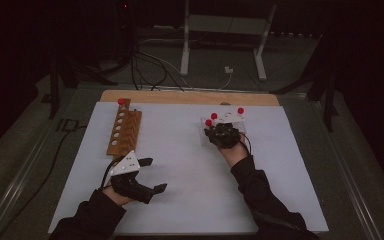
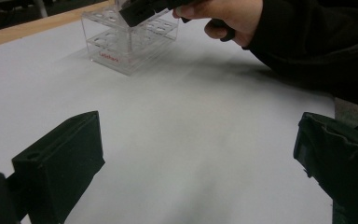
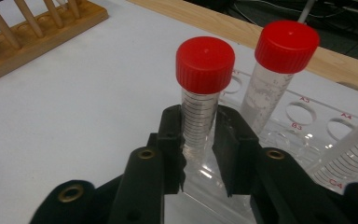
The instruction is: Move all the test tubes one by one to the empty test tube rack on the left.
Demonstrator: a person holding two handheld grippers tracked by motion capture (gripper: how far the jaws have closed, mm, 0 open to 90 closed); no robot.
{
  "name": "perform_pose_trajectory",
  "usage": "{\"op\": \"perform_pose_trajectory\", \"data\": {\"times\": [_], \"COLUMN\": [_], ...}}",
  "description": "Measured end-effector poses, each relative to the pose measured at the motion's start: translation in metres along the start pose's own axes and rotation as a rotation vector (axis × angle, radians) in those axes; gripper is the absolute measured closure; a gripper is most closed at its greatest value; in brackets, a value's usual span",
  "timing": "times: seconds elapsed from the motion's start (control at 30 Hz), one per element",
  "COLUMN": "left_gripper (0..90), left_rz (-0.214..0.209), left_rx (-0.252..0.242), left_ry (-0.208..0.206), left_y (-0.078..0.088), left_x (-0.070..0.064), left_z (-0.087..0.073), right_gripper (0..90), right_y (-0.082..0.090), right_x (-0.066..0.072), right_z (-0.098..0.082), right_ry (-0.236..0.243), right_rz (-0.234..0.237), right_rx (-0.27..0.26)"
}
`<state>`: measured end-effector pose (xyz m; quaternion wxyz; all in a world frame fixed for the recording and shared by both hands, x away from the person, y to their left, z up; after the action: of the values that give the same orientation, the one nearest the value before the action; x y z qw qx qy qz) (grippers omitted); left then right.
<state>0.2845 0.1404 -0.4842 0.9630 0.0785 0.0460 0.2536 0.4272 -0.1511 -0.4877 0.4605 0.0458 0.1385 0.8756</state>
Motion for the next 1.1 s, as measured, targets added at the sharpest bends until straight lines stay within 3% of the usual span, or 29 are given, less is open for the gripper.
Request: {"op": "perform_pose_trajectory", "data": {"times": [0.57,1.1], "left_gripper": [2.2,2.2], "left_rz": [0.001,-0.008], "left_rx": [0.002,0.001], "left_ry": [0.010,0.008], "left_y": [0.000,-0.001], "left_x": [0.001,0.001], "left_z": [-0.001,0.002], "right_gripper": [74.6,74.6], "right_y": [0.003,0.027], "right_x": [0.003,0.003], "right_z": [0.009,0.041], "right_ry": [0.042,0.067], "right_rz": [-0.003,-0.007], "right_rx": [-0.003,-0.066]}}
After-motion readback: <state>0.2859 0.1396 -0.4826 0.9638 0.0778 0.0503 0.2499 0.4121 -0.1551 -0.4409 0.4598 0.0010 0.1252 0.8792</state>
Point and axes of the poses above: each handheld gripper's, and its own axes: y roughly backward along the jaws, z roughly out of its top, x roughly to its left, the point moved 2 cm from there along -y, roughly forward along the jaws, and after that the axes turned 15 degrees about -x, right-handed, at the moved point
